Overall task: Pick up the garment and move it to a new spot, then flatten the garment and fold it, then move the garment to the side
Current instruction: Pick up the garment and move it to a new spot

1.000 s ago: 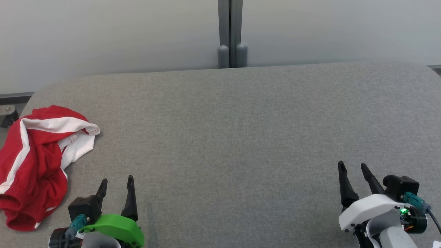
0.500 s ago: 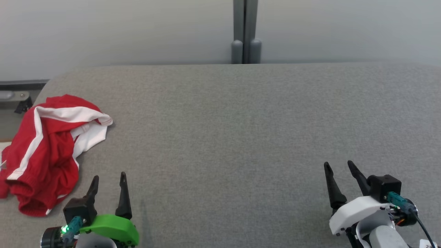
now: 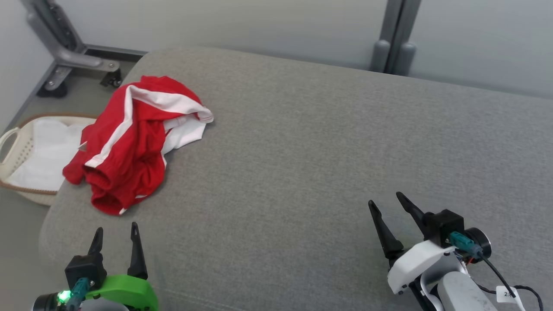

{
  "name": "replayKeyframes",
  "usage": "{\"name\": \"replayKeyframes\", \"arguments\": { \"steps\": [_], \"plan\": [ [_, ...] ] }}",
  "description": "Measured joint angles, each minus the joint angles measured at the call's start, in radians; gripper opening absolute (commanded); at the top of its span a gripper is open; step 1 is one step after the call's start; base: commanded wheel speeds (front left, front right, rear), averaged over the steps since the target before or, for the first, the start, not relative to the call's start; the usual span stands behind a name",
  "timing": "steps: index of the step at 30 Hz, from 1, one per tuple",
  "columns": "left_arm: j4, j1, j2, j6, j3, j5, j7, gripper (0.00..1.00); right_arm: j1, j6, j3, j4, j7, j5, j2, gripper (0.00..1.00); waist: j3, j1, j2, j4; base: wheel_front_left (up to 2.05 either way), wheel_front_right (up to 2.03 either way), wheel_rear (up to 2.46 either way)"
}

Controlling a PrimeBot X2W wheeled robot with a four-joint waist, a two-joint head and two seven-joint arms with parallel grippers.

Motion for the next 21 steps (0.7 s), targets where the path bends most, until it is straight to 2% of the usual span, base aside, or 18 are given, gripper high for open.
{"name": "replayKeyframes", "arguments": {
  "steps": [5,9,15,21],
  "plan": [
    [0.038,-0.007,-0.003,-0.042,0.028,0.017,-0.009,1.0,-0.02,0.0,0.016,0.01,-0.008,-0.048,0.0,1.0,0.024,0.0,0.0,0.068,0.0,0.0,0.0],
    [0.083,-0.098,0.014,-0.089,0.006,0.029,-0.017,1.0,-0.044,0.0,0.016,0.015,-0.016,-0.106,0.0,1.0,0.066,0.0,0.0,0.097,0.0,0.0,0.0],
    [0.132,-0.304,0.102,-0.102,-0.053,0.018,-0.023,1.0,-0.075,0.0,0.006,0.02,-0.022,-0.156,-0.017,1.0,0.152,0.0,0.0,0.111,0.0,0.0,0.0],
    [0.226,-0.496,0.197,-0.104,-0.209,-0.128,-0.024,1.0,-0.105,0.001,0.007,0.013,-0.023,-0.176,-0.026,1.0,0.24,0.0,0.0,0.095,0.0,0.0,0.0]
  ]
}}
